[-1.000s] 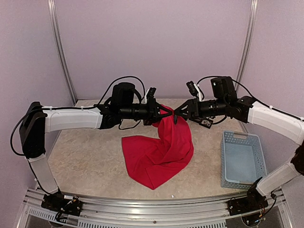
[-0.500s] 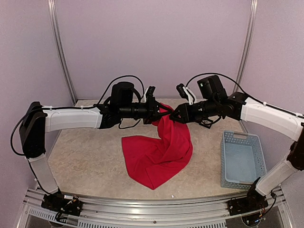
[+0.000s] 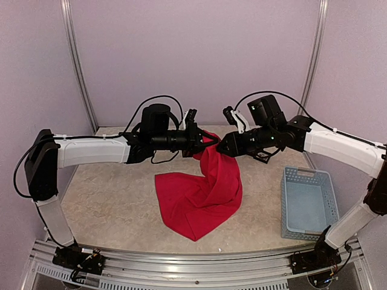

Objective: Remove the brooch from the garment
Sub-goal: Pick up the brooch from the crumpled clothing.

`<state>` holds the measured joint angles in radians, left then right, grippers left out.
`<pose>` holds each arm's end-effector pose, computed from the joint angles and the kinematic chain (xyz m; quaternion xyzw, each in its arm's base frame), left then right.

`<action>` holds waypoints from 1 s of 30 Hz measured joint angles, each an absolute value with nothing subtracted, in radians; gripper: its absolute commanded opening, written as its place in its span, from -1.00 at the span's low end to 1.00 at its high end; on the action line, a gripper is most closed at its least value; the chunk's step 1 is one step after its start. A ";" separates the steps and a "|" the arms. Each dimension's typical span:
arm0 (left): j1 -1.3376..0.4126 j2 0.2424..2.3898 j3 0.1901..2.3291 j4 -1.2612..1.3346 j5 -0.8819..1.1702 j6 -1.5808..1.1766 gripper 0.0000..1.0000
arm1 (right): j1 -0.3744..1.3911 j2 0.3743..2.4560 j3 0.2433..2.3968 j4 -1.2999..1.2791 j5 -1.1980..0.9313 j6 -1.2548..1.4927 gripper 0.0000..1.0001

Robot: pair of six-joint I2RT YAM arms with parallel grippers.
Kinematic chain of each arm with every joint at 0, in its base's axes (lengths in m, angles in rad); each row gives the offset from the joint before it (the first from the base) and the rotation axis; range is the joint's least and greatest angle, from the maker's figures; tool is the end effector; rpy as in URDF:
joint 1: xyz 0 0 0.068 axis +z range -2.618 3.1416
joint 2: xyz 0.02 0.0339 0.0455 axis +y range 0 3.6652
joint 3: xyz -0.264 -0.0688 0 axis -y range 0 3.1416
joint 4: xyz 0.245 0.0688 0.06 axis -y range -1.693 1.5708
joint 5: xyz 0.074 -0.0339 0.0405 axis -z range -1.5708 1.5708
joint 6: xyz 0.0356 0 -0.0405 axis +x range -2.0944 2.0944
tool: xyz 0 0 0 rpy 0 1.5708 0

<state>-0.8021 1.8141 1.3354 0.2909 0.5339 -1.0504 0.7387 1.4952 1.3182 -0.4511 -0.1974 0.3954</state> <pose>0.2870 -0.3228 0.2906 0.0749 0.7581 -0.6138 0.2071 0.2466 0.2340 0.3287 -0.1955 0.8659 0.3168 0.3340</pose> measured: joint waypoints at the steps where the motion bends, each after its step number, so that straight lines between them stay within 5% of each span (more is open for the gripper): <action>1: -0.802 1.814 1.335 0.291 0.534 -1.050 -1.00 | 0.739 1.499 1.319 -0.455 -0.193 0.395 -0.32; 30: -0.802 1.813 1.299 0.300 0.531 -1.051 -1.00 | 0.758 1.476 1.298 -0.476 -0.141 0.353 -0.18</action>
